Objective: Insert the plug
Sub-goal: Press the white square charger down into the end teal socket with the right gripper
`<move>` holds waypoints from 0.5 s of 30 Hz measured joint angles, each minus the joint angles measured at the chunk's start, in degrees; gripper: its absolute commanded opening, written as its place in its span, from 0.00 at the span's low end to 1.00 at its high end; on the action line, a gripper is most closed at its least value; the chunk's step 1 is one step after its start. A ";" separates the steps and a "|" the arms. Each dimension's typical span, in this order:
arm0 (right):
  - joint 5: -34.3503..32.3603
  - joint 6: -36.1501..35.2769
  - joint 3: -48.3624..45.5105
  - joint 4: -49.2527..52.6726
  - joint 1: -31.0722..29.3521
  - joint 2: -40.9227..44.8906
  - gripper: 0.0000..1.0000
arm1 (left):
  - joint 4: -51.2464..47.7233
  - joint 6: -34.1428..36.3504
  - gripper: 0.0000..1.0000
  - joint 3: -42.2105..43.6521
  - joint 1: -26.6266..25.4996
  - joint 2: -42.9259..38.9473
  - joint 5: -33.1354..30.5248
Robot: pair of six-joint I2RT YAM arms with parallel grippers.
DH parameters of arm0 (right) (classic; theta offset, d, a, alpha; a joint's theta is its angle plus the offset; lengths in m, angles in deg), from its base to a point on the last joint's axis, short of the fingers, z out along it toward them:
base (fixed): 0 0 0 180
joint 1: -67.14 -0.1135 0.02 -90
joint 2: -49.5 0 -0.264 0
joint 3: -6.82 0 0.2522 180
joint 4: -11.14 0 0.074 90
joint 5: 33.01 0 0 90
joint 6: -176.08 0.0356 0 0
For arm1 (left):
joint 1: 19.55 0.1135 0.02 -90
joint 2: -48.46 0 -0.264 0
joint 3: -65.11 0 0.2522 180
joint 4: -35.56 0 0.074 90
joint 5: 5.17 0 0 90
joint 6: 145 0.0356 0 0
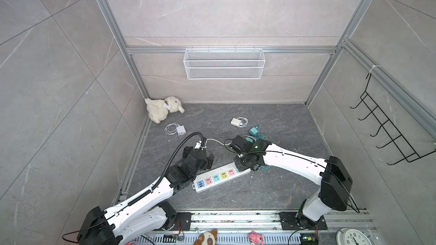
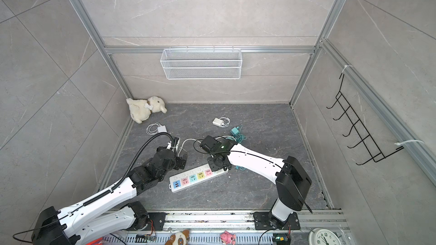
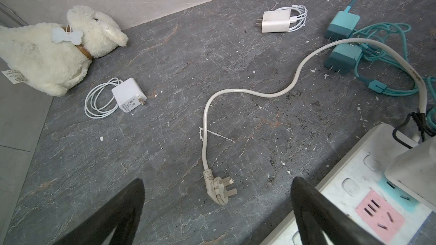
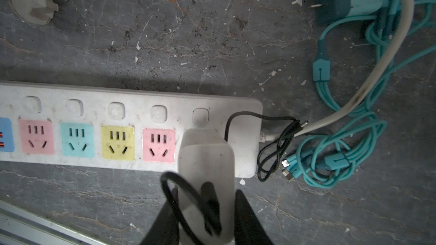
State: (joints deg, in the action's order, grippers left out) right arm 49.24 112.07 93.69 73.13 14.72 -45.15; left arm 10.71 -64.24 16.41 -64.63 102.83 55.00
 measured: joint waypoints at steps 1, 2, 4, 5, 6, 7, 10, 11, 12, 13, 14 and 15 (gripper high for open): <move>-0.17 0.00 0.00 0.04 -0.07 -0.04 0.11 | -0.02 0.00 0.98 0.00 0.09 -0.09 0.00; -0.24 0.00 0.04 0.11 -0.13 -0.09 0.11 | 0.00 0.00 0.98 0.00 0.13 -0.15 0.00; -0.55 0.02 0.17 0.26 -0.26 -0.28 0.12 | 0.00 0.00 0.98 0.00 0.13 -0.17 0.00; -0.70 0.09 0.37 0.44 -0.35 -0.44 0.12 | 0.00 0.00 0.98 0.00 0.13 -0.17 0.00; -0.87 0.20 0.48 0.46 -0.44 -0.52 0.11 | -0.02 0.00 0.98 0.00 0.13 -0.20 0.00; -1.01 0.22 0.48 0.48 -0.50 -0.57 0.11 | 0.00 0.00 0.98 0.02 0.13 -0.20 0.00; -1.27 0.66 0.48 0.57 -0.74 -0.57 0.12 | 0.00 0.02 0.98 0.04 0.13 -0.20 0.00; -1.31 0.72 0.48 0.63 -0.83 -0.57 0.12 | 0.00 0.00 0.98 0.04 0.13 -0.20 0.00; -1.33 0.90 0.48 0.68 -0.94 -0.57 0.12 | 0.00 0.02 0.98 0.04 0.13 -0.20 0.00; -1.46 1.07 0.50 0.81 -1.05 -0.63 0.12 | 0.00 0.00 0.98 0.04 0.13 -0.20 0.00; -1.62 1.31 0.52 0.90 -1.22 -0.72 0.11 | 0.02 0.02 0.98 0.04 0.13 -0.20 0.00; -1.88 1.42 0.63 1.09 -1.42 -0.85 0.11 | 0.02 0.02 0.98 0.04 0.13 -0.20 0.00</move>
State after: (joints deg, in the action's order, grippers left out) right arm 47.36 113.50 94.32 74.23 13.30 -46.00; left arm 10.73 -64.21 16.46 -64.50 102.64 55.00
